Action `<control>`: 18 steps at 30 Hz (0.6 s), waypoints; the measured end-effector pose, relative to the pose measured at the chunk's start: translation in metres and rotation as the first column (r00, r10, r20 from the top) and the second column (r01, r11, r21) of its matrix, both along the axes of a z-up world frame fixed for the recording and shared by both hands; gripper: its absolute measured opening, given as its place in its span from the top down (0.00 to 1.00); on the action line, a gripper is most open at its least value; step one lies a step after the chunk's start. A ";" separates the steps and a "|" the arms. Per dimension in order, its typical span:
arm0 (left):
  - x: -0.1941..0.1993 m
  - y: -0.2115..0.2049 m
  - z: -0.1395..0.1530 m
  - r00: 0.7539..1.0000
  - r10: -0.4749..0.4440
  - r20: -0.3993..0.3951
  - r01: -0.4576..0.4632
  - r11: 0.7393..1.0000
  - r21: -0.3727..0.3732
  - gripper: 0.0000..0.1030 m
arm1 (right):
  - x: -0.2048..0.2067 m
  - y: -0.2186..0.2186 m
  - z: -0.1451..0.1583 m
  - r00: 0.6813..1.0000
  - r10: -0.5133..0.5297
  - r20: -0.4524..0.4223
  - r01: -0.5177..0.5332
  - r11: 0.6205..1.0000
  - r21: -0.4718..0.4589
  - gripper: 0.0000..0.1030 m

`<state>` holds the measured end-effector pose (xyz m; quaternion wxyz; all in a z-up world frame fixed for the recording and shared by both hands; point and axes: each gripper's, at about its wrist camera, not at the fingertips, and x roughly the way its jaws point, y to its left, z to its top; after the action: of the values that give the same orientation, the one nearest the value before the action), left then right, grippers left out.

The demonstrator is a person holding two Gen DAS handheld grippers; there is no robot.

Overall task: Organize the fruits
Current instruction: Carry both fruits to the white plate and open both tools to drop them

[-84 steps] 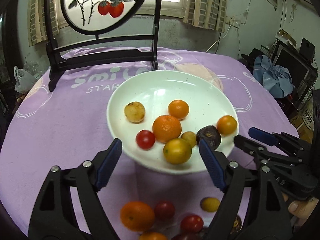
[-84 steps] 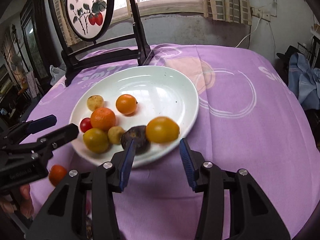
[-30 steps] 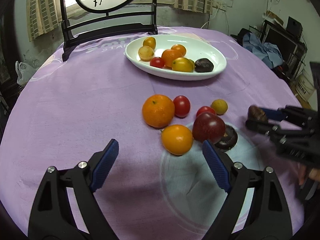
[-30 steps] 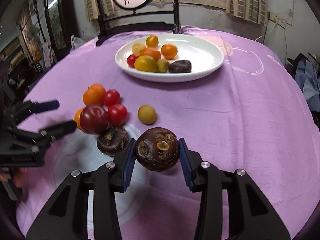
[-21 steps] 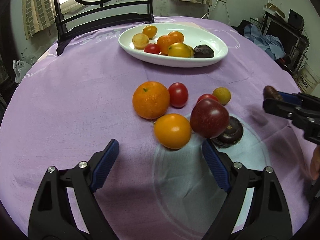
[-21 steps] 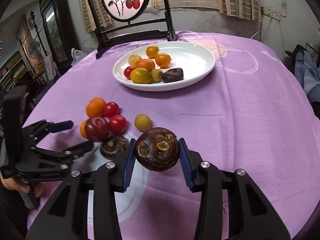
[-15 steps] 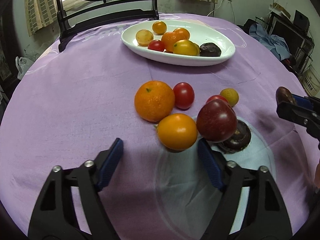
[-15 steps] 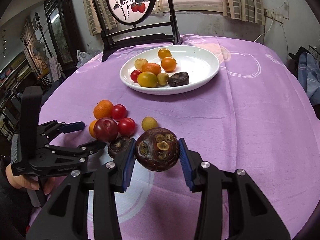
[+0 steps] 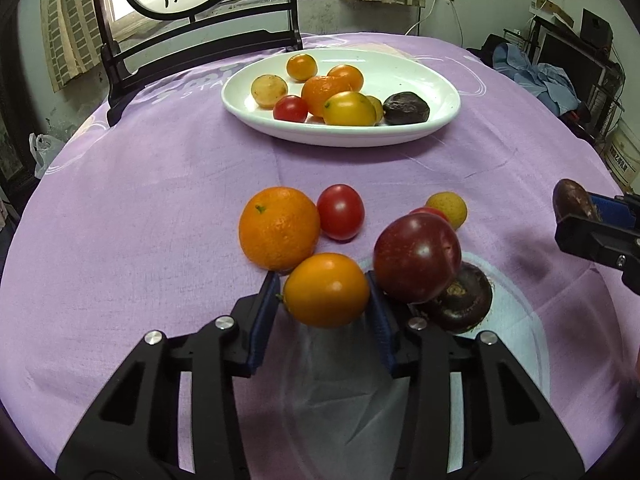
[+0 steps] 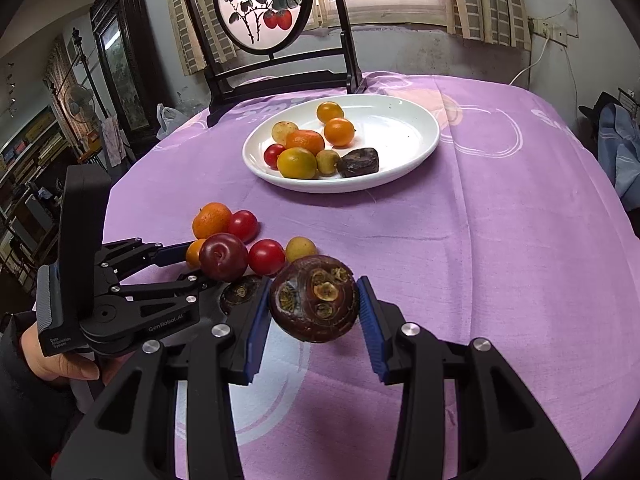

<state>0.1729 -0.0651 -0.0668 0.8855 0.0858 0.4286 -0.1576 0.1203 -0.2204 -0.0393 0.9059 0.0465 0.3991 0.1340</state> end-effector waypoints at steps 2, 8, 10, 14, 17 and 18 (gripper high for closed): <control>-0.002 0.002 0.001 1.000 -0.001 -0.010 0.000 1.000 -0.007 0.58 | 0.001 -0.001 -0.001 1.000 -0.004 -0.004 0.004 1.000 -0.001 0.59; -0.017 0.006 0.019 1.000 -0.020 0.014 0.020 1.000 -0.010 0.58 | 0.000 -0.003 0.000 1.000 -0.011 0.006 0.011 1.000 -0.004 0.59; -0.025 0.009 0.032 0.999 -0.030 0.044 0.031 0.999 -0.020 0.58 | -0.001 -0.004 0.000 1.000 -0.013 0.012 0.013 1.000 0.004 0.59; -0.038 0.015 0.059 0.993 -0.048 0.111 0.053 0.997 -0.047 0.58 | 0.002 -0.007 -0.003 1.000 -0.023 0.002 0.023 1.000 -0.004 0.59; -0.044 0.021 0.075 0.990 -0.047 0.133 0.057 0.996 -0.071 0.58 | 0.001 -0.012 0.001 0.999 -0.034 0.019 0.033 0.999 0.027 0.59; -0.046 0.022 0.079 0.989 -0.046 0.138 0.057 0.995 -0.076 0.58 | 0.000 -0.014 0.003 0.999 -0.039 0.025 0.039 0.999 0.035 0.59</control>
<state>0.1272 -0.0434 0.0125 0.9111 0.0721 0.3581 -0.1912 0.1205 -0.2340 -0.0360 0.9124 0.0684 0.3840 0.1238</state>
